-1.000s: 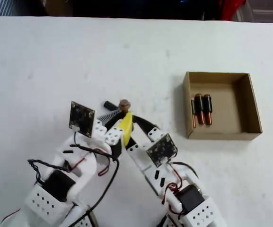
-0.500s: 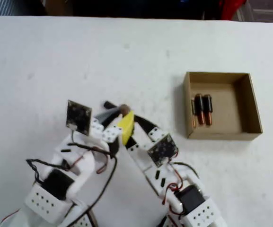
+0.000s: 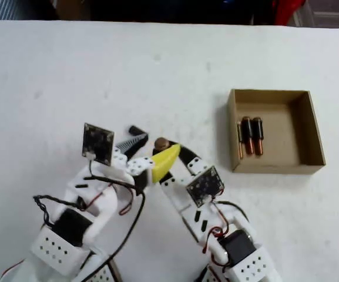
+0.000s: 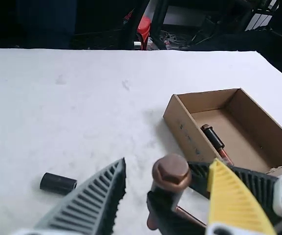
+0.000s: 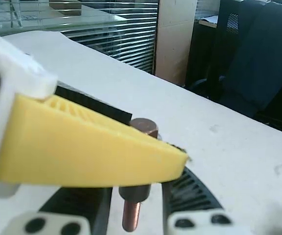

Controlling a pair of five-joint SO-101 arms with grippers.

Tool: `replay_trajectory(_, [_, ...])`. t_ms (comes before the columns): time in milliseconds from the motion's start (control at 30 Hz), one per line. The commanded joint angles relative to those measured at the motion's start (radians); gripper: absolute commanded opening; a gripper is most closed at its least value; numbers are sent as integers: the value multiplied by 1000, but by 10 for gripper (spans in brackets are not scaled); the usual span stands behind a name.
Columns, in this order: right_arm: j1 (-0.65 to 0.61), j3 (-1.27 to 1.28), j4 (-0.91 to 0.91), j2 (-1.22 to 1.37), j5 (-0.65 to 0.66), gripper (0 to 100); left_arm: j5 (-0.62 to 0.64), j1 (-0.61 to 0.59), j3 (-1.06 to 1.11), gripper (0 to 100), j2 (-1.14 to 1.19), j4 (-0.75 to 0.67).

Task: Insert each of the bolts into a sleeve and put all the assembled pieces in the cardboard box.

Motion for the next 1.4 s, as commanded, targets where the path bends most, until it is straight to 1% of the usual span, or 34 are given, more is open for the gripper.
replay_trajectory(0, [2, 9, -10, -19, 12, 17, 0, 10, -83, 301, -16, -8])
replay_trajectory(100, [2, 9, -10, -19, 14, 17, -3, -4, -110, 301, -16, -8])
replay_trajectory(267, [2, 9, 4, -19, 14, 17, -89, -82, -149, 299, -16, -8])
replay_trajectory(533, [4, 9, 4, -19, 15, 17, -127, -186, -150, 298, -21, -8])
replay_trajectory(600, [5, 9, 4, -19, 18, 17, -127, -225, -149, 298, -51, -8])
replay_trajectory(767, [67, 9, 4, -19, 14, 17, -126, -349, -141, 298, -211, -2])
replay_trajectory(867, [77, 9, 4, -19, 14, 17, -127, -409, -127, 298, -302, 92])
replay_trajectory(967, [77, 9, 12, -19, 14, 17, -127, -461, -130, 298, -332, 195])
replay_trajectory(1200, [79, 9, 53, -19, 20, 17, -121, -545, -127, 295, -332, 324])
replay_trajectory(1267, [79, 9, 53, -19, 20, 17, -121, -567, -127, 256, -332, 370])
replay_trajectory(1367, [79, 9, 53, -19, 20, 17, -123, -593, -127, 135, -335, 411])
